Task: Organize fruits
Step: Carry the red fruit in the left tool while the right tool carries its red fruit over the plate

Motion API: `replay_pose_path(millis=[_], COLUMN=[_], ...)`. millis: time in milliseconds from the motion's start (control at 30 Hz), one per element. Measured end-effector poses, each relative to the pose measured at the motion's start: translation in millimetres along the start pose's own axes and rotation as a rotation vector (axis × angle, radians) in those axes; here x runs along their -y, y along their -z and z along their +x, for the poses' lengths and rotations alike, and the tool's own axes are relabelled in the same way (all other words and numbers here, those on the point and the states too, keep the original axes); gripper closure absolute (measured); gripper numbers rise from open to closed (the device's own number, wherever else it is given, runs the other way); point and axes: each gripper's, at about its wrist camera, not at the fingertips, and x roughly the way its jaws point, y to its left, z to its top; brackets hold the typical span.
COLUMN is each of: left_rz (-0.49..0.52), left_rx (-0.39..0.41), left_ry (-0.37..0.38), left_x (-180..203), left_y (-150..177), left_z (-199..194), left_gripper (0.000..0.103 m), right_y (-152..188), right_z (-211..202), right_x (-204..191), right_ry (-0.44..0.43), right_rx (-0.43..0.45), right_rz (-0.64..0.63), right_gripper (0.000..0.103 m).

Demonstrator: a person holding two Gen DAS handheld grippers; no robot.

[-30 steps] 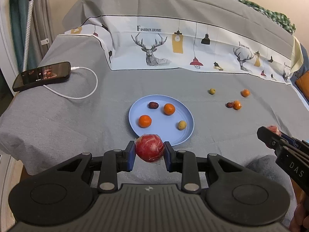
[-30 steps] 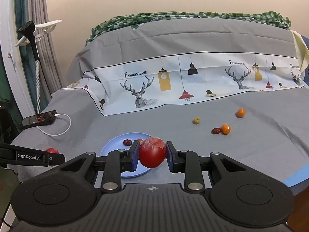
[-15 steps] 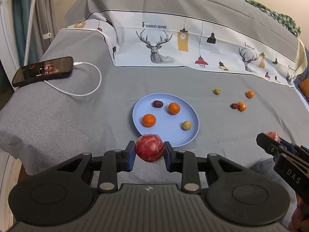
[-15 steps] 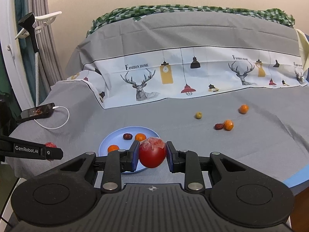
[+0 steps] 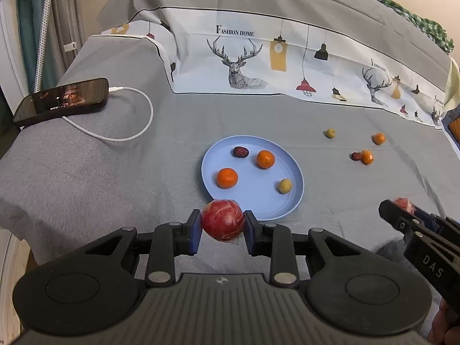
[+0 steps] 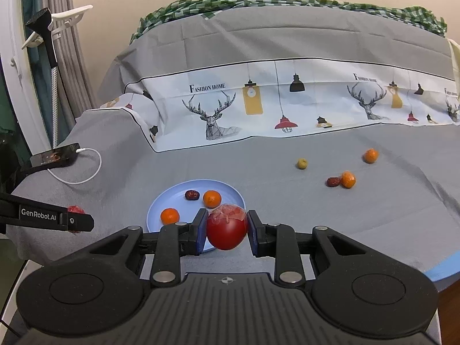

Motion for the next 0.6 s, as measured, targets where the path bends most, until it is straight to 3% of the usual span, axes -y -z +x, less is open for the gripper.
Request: replay_pose_path(millis=[167,333,600], left_rz=[0.009,0.003,0.032], left_rx=[0.019,0.017,-0.056], left_ry=[-0.001,0.000,-0.009], left_x=[-1,-3,2], left_y=[-13,-27,-44], left_z=[10,29,94], left_gripper=[0.069,0.069,0.069], right_y=[-5,-7,-6], right_z=[12,41,105], right_x=[-7,-14,-23], right_ry=[-0.016,-0.027,-0.037], right_rx=[0.020,-0.017,-0.088], right_rz=[-0.061,-0.086,-0.150], right_gripper=[0.073,0.073,0.073])
